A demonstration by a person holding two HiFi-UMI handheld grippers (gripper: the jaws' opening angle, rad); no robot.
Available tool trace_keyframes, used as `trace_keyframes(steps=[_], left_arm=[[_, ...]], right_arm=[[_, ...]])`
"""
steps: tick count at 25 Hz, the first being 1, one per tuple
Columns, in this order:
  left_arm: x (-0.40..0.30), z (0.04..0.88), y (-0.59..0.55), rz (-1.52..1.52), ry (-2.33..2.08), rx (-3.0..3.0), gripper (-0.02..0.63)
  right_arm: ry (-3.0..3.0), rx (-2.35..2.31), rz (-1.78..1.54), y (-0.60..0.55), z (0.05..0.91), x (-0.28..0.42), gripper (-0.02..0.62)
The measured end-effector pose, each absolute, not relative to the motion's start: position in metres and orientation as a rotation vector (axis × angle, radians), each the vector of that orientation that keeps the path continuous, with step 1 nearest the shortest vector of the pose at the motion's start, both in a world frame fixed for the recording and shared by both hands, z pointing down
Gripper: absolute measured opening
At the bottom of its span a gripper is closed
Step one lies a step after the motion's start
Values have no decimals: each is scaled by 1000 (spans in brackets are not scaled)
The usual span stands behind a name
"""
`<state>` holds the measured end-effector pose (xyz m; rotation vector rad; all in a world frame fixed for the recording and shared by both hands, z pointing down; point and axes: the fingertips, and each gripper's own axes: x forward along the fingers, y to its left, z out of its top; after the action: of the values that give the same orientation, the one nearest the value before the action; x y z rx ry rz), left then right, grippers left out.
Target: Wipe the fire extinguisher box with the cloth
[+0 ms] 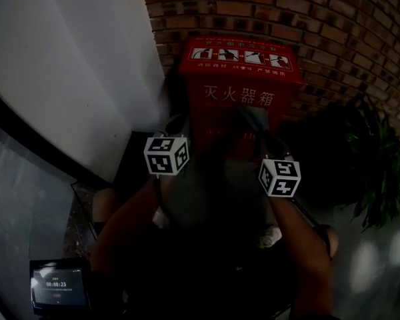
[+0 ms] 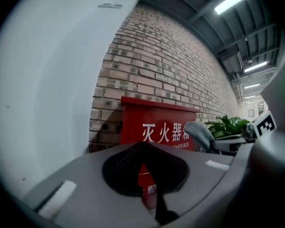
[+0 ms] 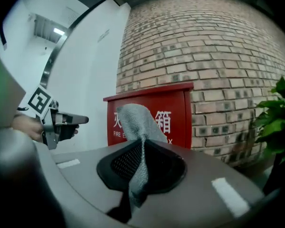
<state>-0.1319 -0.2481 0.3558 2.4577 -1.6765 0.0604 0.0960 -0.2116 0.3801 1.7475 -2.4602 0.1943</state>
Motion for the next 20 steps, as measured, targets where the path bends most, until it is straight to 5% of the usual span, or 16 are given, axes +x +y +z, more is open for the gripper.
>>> trace_keyframes(steps=[20], left_arm=[[-41,307,-237,-41,-1462,2646,-2]], right_arm=[[-2384,1988,136,-217,290,164,33]])
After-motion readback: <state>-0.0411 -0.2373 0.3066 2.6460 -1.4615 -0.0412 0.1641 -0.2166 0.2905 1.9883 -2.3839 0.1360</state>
